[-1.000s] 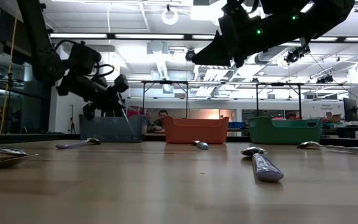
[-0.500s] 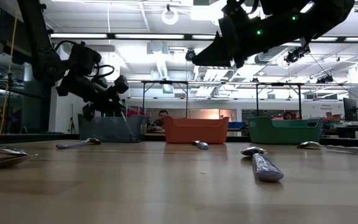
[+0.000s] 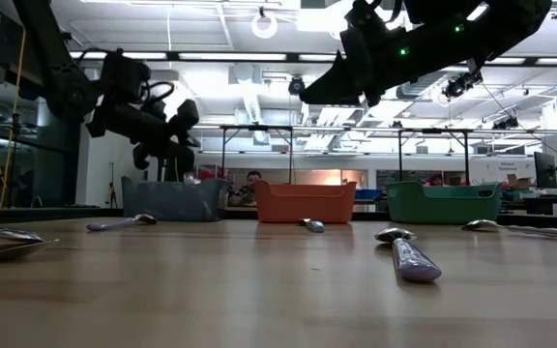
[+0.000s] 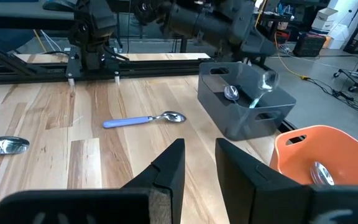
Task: Sort silverware by color (type)
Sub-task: Put the blue patterned spoon into the black bin, then put the purple spoon into the orange bin
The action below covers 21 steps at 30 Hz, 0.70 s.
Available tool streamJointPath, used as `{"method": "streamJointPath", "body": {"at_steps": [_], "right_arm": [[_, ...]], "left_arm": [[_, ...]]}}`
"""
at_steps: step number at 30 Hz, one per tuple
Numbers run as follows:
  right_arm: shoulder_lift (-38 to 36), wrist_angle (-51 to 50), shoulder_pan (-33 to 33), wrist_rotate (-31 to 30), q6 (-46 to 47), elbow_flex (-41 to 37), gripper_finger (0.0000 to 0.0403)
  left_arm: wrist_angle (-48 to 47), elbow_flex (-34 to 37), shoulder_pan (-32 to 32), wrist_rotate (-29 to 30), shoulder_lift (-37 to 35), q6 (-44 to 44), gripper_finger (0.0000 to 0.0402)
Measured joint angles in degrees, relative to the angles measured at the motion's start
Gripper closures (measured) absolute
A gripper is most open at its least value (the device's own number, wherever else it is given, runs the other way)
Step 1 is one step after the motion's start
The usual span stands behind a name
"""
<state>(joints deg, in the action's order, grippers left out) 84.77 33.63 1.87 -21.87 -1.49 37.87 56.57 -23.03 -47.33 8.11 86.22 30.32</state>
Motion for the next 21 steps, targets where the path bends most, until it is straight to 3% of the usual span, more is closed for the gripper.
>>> {"method": "streamJointPath", "body": {"at_steps": [9, 14, 21], "right_arm": [[0.0, 0.0, 0.0, 0.0, 0.0, 0.0, 0.033], [0.0, -0.1, 0.0, 0.0, 0.0, 0.0, 0.033], [0.0, -1.1, 0.0, 0.0, 0.0, 0.0, 0.033]], "left_arm": [[-9.3, 0.0, 0.0, -0.4, -8.7, -6.2, 0.0303], [-14.8, 0.0, 0.4, -7.9, -13.9, -12.9, 0.0323], [-22.2, 0.3, 9.3, -7.4, -21.3, -21.1, 0.0387]]}}
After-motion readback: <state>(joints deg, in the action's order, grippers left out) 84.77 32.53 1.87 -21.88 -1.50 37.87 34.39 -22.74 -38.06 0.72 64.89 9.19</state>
